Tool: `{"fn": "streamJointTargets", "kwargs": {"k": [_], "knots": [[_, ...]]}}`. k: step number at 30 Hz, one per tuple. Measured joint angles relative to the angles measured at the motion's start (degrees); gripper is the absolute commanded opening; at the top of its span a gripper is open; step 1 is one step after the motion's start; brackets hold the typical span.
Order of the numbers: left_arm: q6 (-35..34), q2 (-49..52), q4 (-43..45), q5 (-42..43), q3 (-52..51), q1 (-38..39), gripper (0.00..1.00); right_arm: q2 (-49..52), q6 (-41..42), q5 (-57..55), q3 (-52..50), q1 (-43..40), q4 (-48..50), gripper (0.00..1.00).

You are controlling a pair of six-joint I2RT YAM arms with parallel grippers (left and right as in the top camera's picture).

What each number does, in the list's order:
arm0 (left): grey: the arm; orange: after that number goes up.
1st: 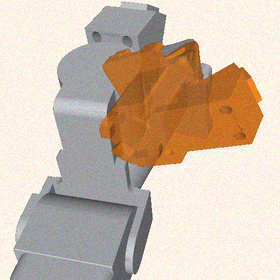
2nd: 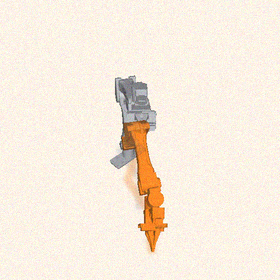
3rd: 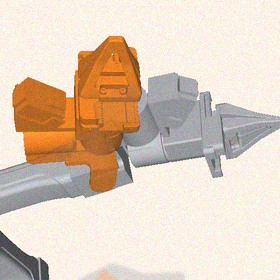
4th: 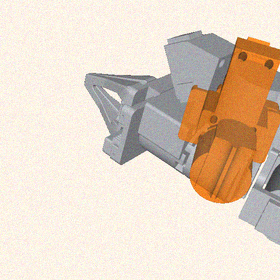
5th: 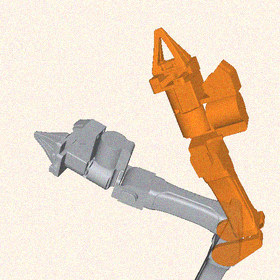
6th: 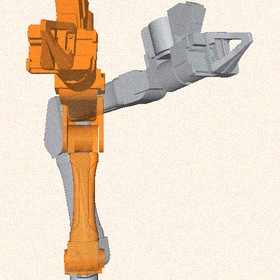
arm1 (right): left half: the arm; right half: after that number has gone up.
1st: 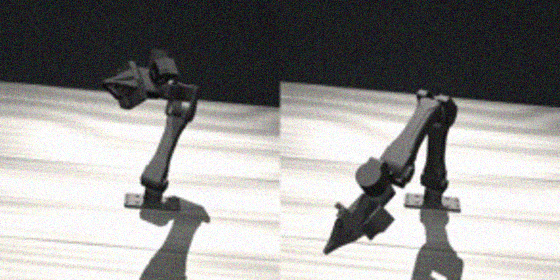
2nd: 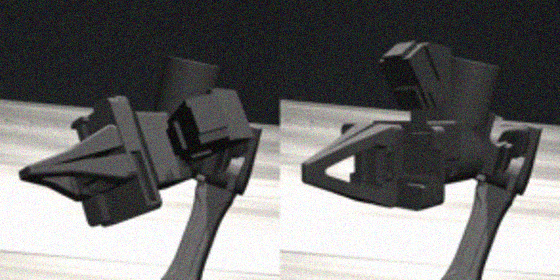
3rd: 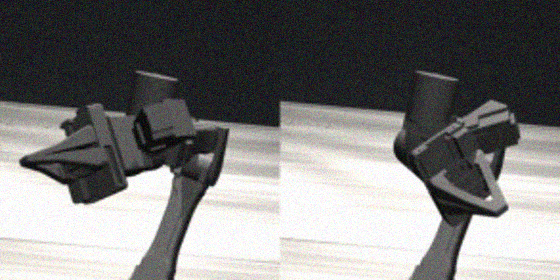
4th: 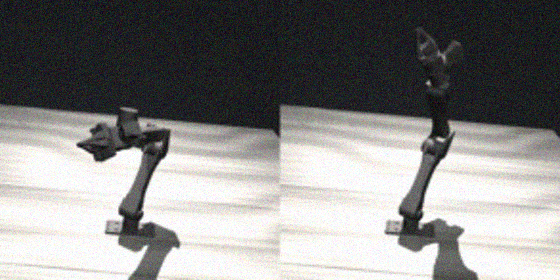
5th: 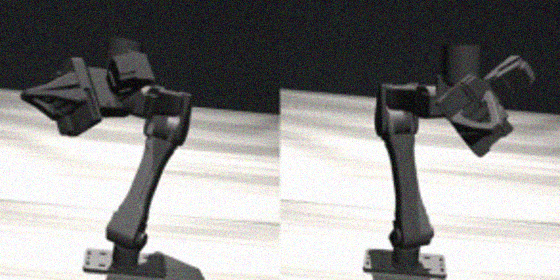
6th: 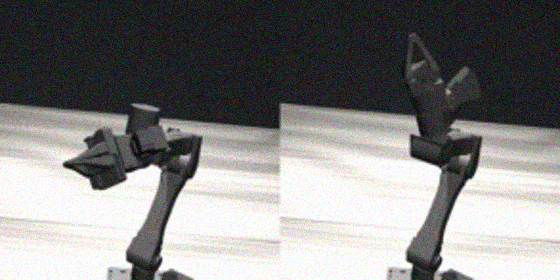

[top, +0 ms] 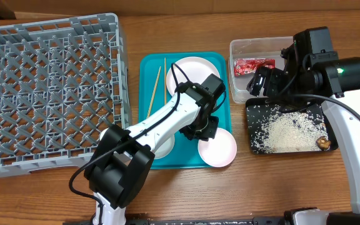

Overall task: Sort waste into correct bins and load items into the dishwasher
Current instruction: 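Reach the left gripper to the small pink bowl and grasp its rim, then carry the pink bowl to the back of the rack and release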

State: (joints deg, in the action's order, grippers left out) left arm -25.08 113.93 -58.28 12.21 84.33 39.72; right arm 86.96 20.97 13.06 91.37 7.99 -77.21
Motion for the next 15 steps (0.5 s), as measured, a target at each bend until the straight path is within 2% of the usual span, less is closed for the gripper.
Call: {"fn": "streamJointTargets", "kwargs": {"k": [1,9,15], "knots": [[-0.07,0.0,0.0,0.24,0.0,0.0,0.04,0.0,-0.02,0.02,0.0,0.0,0.02,1.0],[0.02,0.0,-1.29,1.6,0.02,-0.02,0.04,0.0,-0.02,0.02,0.0,0.02,-0.02,1.0],[1.97,-0.02,-9.77,1.73,5.97,-2.69,0.04,0.0,0.0,0.02,0.0,-0.02,0.0,1.0]]}}
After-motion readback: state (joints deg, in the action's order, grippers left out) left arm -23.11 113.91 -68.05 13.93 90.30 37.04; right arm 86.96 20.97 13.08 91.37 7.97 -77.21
